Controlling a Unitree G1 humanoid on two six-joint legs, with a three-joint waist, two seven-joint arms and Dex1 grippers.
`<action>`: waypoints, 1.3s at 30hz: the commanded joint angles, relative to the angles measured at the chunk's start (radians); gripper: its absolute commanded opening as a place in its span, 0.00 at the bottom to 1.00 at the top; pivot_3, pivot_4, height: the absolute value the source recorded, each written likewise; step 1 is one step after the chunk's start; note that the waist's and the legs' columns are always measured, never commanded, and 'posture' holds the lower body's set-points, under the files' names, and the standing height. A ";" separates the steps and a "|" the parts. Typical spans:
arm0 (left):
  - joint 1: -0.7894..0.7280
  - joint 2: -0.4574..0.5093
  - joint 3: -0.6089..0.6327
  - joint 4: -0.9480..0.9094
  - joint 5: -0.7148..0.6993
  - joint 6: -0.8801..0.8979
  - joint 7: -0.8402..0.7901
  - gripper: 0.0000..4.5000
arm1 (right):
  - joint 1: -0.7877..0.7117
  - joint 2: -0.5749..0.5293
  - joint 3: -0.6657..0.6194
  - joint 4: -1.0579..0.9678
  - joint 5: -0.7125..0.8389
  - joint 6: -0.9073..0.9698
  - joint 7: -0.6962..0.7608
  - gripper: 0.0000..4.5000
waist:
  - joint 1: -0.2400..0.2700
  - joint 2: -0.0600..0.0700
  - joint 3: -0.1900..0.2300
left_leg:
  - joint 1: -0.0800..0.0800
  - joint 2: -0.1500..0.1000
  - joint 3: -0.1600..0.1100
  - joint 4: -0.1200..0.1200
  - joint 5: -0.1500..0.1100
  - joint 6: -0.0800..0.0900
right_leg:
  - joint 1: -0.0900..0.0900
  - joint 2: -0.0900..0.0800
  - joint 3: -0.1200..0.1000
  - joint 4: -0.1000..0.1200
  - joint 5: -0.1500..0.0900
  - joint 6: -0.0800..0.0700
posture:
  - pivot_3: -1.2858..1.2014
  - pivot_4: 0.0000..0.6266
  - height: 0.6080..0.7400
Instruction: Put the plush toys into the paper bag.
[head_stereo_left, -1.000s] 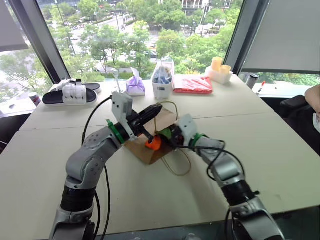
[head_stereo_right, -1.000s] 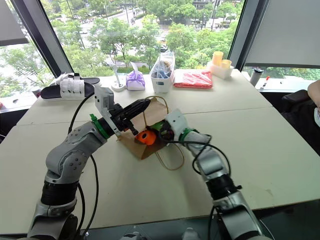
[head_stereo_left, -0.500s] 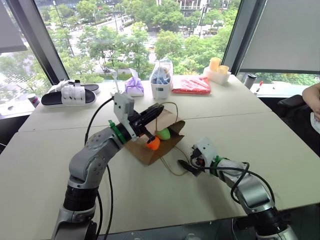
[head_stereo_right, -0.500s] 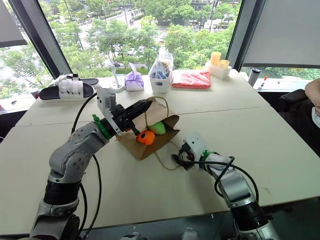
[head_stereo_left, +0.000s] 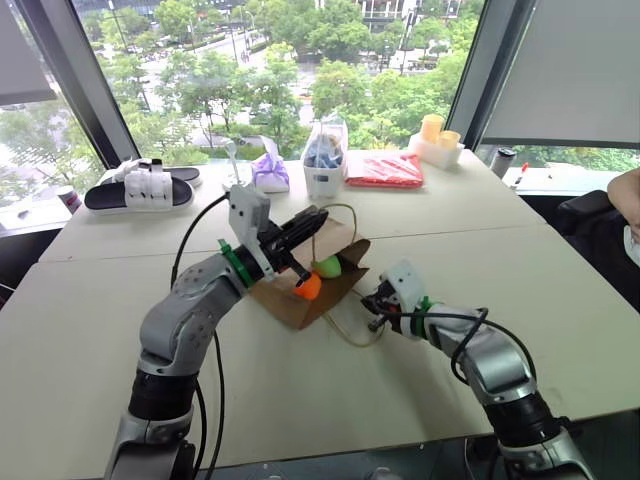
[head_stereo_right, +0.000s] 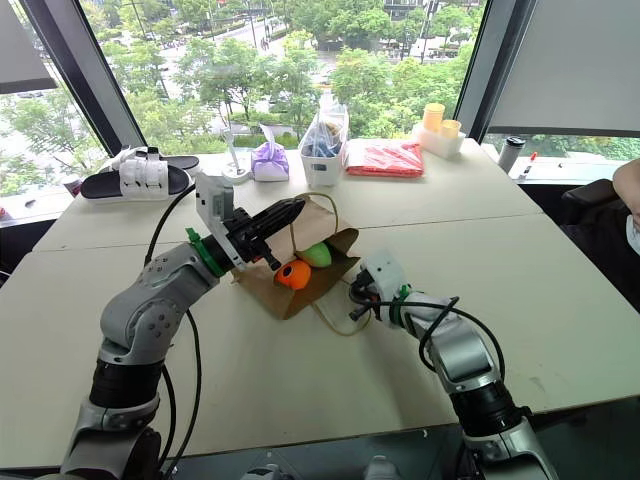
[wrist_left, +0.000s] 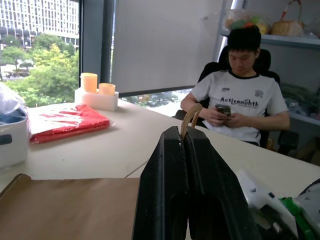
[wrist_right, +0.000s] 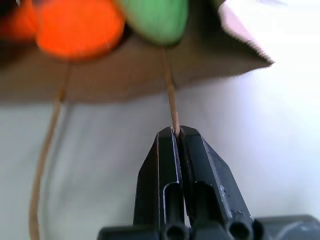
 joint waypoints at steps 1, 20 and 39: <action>-0.064 0.017 0.027 0.031 0.007 -0.048 -0.032 0.00 | -0.122 -0.012 -0.126 -0.126 0.099 0.073 0.007 0.02 | 0.000 0.000 0.000 | 0.000 0.000 0.000 0.000 0.000 0.000 | 0.000 0.000 0.000 0.000 0.000 0.000 | 0.52 0.24 1.00; -0.182 0.050 0.022 0.322 0.077 -0.134 -0.127 0.00 | -0.226 -0.097 -0.239 -0.102 0.187 0.104 -0.057 0.02 | -0.002 0.000 0.000 | -0.006 0.000 0.000 0.000 0.000 0.000 | -0.004 -0.001 -0.003 0.000 0.000 0.000 | 0.52 0.24 1.00; -0.141 0.210 0.102 0.283 0.001 -0.009 -0.243 0.39 | -0.325 -0.078 -0.318 -0.092 0.294 0.090 -0.101 0.31 | -0.001 0.001 0.000 | -0.010 0.000 0.000 0.000 0.000 0.000 | -0.011 -0.001 -0.002 0.003 0.000 0.000 | 0.52 0.24 1.00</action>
